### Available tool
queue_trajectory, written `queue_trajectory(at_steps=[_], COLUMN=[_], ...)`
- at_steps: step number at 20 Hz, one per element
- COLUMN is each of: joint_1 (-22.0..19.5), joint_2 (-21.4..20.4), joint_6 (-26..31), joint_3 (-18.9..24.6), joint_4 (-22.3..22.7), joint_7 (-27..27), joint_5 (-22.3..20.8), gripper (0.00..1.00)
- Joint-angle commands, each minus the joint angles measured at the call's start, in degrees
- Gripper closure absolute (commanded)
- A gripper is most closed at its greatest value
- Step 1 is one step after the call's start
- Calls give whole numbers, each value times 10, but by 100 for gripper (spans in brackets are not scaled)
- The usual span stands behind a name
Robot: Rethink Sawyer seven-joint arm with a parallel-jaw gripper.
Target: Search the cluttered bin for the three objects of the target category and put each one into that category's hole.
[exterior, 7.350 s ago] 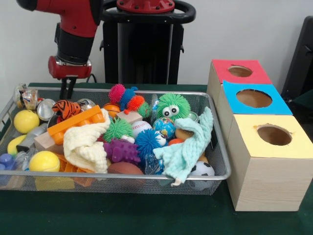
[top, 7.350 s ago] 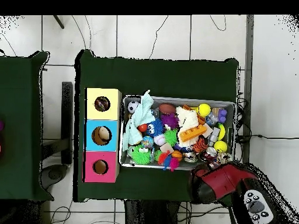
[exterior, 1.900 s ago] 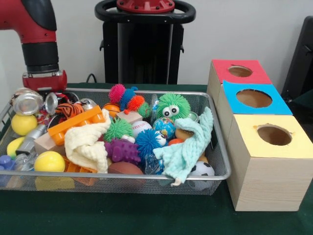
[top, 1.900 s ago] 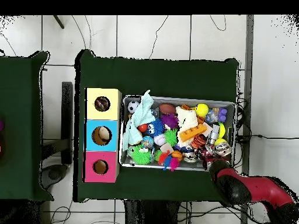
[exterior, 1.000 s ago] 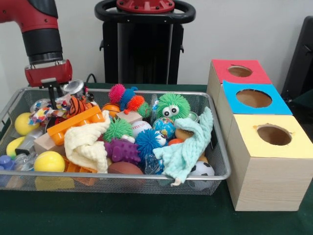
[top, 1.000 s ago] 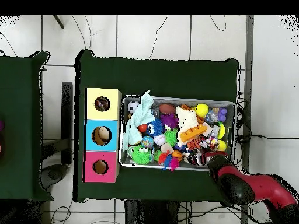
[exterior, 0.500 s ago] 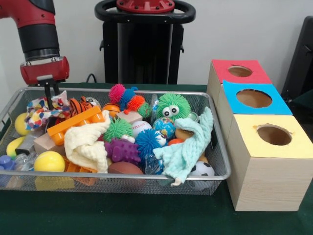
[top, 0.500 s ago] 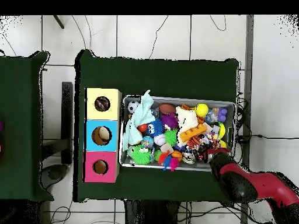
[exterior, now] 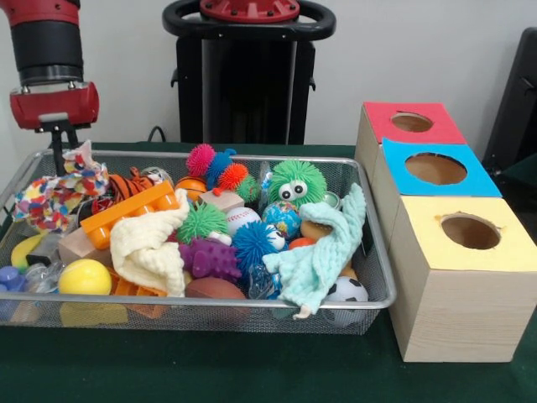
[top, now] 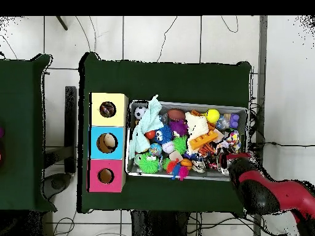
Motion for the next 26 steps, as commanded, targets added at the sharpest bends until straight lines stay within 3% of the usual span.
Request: queue_trajectory(at_steps=[1,5,12,16,26], joint_1=[3,-13,-7,-3,54], joint_2=[-65,-100,-156,-191,-283], joint_6=[18,22,9,24,-36], joint_3=[41,70,70,77,34], joint_4=[38,64,110,140,213], joint_7=[-59,-50,-10,1,67], joint_5=[17,52,84,126,151], gripper=[100,100,100,100,100])
